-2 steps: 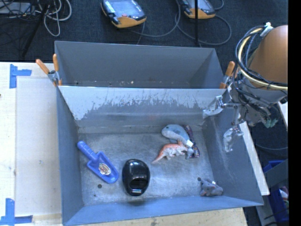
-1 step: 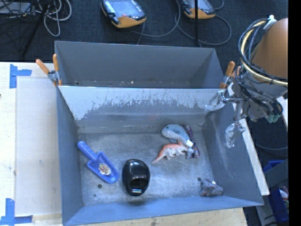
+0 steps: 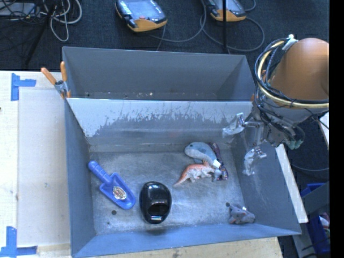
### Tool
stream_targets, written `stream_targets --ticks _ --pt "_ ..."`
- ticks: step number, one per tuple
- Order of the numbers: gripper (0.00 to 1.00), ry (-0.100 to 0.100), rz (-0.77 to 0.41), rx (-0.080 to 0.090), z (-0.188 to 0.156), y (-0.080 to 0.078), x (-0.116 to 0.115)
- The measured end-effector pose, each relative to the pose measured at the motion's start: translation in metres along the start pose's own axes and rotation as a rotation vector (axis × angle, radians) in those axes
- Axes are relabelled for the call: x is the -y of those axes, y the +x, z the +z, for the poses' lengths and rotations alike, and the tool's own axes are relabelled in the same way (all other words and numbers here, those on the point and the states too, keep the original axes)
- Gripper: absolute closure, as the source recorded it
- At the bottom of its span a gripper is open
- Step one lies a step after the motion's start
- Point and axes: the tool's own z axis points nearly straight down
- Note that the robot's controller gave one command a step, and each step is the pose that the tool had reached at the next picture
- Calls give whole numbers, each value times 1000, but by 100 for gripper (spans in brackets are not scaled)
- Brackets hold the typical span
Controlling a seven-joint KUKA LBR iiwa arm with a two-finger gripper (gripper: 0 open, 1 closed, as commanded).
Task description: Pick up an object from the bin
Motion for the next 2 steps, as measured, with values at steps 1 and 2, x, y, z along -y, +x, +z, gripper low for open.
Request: stream_targets --ticks 1,2 --pt "0 -2 -42 -3 68 8 -11" --pt "0 -3 -75 -8 86 -23 -53"
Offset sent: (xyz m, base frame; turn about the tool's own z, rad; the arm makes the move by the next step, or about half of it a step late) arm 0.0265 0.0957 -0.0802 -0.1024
